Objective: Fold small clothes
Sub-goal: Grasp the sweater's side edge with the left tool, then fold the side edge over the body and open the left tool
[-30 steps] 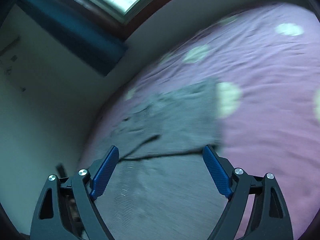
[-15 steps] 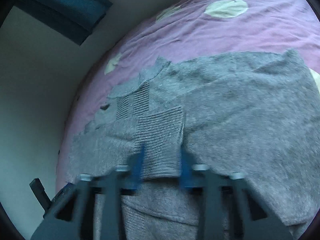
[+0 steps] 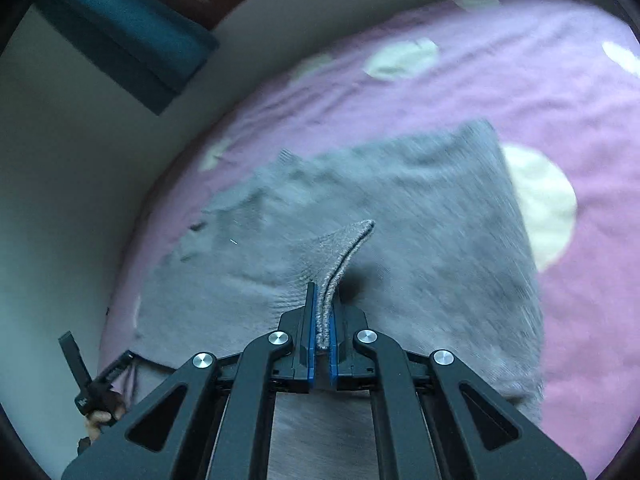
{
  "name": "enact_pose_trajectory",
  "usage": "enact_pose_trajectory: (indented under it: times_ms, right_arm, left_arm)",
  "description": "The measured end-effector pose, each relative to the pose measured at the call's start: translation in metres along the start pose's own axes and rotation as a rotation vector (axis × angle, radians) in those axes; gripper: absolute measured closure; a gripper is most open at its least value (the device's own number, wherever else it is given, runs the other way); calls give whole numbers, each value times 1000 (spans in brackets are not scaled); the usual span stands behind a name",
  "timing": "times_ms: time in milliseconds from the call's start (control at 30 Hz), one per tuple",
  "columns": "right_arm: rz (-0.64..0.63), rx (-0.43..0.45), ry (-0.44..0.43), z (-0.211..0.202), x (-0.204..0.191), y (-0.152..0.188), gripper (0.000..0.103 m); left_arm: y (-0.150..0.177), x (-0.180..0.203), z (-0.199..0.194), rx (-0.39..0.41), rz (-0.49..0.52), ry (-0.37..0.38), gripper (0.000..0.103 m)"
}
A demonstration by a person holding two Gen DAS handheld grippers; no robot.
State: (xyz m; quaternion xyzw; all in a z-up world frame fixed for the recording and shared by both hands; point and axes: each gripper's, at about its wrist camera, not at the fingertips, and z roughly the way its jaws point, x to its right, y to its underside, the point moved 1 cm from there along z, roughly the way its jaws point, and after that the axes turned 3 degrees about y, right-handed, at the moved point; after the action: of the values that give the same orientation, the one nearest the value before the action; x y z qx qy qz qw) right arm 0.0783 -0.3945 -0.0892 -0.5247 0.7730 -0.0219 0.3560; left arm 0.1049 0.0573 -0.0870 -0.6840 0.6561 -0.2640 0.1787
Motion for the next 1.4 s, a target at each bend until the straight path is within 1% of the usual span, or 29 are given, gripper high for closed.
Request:
enact_pose_trajectory:
  times_ms: [67, 167, 267, 333, 367, 433, 467, 500, 567, 633, 667, 700, 767, 800, 833, 867, 1033, 1100, 1167, 1300, 1400]
  right_arm:
    - [12, -13, -4, 4, 11, 6, 99]
    - [26, -3, -27, 6, 11, 6, 99]
    - [51, -8, -83, -3, 14, 5, 97]
    - [54, 12, -109, -18, 17, 7, 97]
    - [51, 23, -118, -26, 19, 8, 96]
    - [46, 56, -131, -47, 25, 11, 83]
    - [45, 78, -125, -57, 30, 13, 68]
    - [40, 100, -114, -66, 34, 15, 58]
    - [16, 133, -74, -82, 46, 19, 54]
    - [8, 146, -23, -92, 61, 25, 53]
    - [17, 147, -10, -94, 68, 26, 53]
    - [33, 146, -5, -96, 75, 29, 53]
    - [68, 148, -5, -99, 91, 34, 53]
    - [75, 151, -3, -100, 95, 35, 53]
    - [77, 155, 1, -101, 101, 37, 53]
    - [78, 156, 2, -101, 105, 39, 53]
    - [97, 147, -21, -93, 116, 43, 52]
    - [94, 153, -47, -92, 115, 42, 44]
    - [85, 156, -56, -89, 113, 40, 38]
    - [66, 162, -64, -87, 111, 40, 32]
    - [64, 162, -71, -86, 111, 40, 30]
  left_arm:
    - [0, -1, -1, 1, -2, 4, 44]
    - [0, -2, -1, 1, -6, 8, 44]
    - [0, -3, -5, 10, -14, 27, 44]
    - [3, -6, -11, 11, -27, 85, 45]
    - [5, -10, -16, 11, -43, 130, 45]
    - [7, -13, -25, 12, -64, 194, 45]
    - [7, -14, -31, 22, -73, 236, 45]
    - [5, -14, -34, 30, -74, 263, 45]
    - [1, -11, -34, 36, -70, 285, 45]
    - [-5, -8, -26, 28, -92, 312, 45]
    - [-8, -8, -18, 14, -106, 316, 45]
    - [-10, -8, -10, -1, -112, 301, 46]
    - [-11, -7, 6, -31, -110, 246, 68]
    - [-11, -5, 9, -15, -74, 205, 72]
    - [-10, -3, 9, -8, -51, 188, 76]
    - [-9, -3, 10, -8, -50, 185, 77]
    - [-11, -2, 7, -3, -46, 192, 77]
    - [-14, -4, 3, 0, -66, 224, 76]
    - [-19, -3, 1, -1, -80, 259, 72]
    - [-31, -3, 10, -7, -86, 269, 69]
    - [-39, -3, 24, -18, -109, 284, 69]
